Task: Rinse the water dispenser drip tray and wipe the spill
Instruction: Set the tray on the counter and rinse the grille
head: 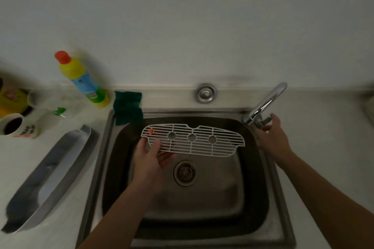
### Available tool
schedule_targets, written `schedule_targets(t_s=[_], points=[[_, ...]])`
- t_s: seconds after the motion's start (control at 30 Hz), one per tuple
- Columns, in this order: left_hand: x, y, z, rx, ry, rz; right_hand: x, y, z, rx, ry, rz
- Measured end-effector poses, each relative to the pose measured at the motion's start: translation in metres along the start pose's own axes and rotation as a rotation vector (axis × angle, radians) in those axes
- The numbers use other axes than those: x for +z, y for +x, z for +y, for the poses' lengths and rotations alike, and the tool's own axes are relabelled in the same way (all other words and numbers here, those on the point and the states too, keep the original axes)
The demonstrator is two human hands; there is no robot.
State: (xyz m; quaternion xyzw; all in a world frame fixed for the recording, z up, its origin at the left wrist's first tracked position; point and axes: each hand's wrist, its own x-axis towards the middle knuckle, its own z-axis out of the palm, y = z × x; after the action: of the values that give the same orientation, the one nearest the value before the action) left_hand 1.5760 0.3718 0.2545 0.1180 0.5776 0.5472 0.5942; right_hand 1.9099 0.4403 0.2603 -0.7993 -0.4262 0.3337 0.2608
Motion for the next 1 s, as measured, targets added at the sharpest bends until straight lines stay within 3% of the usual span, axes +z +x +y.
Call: schedule_targets(t_s=[0.13, 0.27, 0.4, 0.53, 0.7, 0.87, 1.0], points=[[0.014, 0.000, -0.006, 0.036, 0.053, -0.014, 0.006, 0.001, 0.010, -0.084, -0.132, 0.064], [0.022, -0.004, -0.009, 0.048, 0.065, -0.024, 0.013, -0.016, 0.016, -0.103, -0.102, -0.028], [0.024, -0.004, -0.010, 0.035, 0.036, -0.032, 0.005, -0.039, 0.005, 0.041, 0.197, -0.008], [0.031, -0.005, -0.014, -0.009, -0.023, -0.045, 0.008, -0.067, 0.008, 0.194, 0.288, -0.202], [0.035, -0.009, -0.023, -0.040, 0.056, -0.094, -0.004, -0.075, 0.013, 0.374, 0.649, -0.247], [0.023, -0.002, -0.013, -0.192, -0.074, -0.104, -0.017, -0.075, 0.017, 0.303, 0.740, -0.222], [0.027, 0.002, -0.014, -0.195, 0.013, -0.097, -0.028, -0.085, 0.020, 0.184, 0.718, -0.231]])
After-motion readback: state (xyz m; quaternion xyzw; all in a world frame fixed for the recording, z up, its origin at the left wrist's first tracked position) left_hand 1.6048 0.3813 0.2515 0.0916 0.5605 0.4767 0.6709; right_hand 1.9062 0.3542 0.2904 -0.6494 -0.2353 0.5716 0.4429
